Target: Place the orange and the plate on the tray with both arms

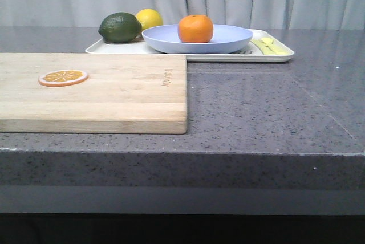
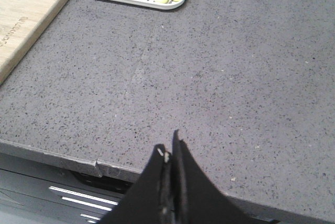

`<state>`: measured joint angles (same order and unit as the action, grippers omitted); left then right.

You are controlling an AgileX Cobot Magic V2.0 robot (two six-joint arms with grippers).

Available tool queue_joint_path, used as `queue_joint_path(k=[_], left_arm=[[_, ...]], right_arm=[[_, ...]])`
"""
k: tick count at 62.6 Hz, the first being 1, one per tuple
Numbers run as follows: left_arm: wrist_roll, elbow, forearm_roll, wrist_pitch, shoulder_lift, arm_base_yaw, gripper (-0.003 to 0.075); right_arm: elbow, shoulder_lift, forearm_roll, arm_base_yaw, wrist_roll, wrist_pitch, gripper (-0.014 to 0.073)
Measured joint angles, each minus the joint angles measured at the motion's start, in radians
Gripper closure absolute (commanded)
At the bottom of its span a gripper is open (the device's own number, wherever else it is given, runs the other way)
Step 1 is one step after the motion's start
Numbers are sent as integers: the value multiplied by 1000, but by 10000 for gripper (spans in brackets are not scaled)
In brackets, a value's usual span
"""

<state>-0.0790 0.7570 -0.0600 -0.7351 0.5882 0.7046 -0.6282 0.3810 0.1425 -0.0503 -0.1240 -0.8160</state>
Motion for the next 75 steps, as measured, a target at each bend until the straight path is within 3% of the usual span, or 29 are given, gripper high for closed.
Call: queue_joint_path(k=[13,24,38,49,66,75], left_arm=[[0,-13,2,5,-27,-9,740],[0,-88,-9,41,-152,-135,740],[0,-322,-11,303,-356,-358,740],[0,-531,76,476,-489,-489,740],[0,-756,101,687,-590,-544,740],[0,-764,105,744,-592,-566,740]], right_arm=[[0,0,0,0,0,0,712],[0,0,0,0,0,0,712],[1,0,0,0,0,0,712],[1,0,0,0,0,0,712],[1,0,0,0,0,0,712],[1,0,0,0,0,0,712]])
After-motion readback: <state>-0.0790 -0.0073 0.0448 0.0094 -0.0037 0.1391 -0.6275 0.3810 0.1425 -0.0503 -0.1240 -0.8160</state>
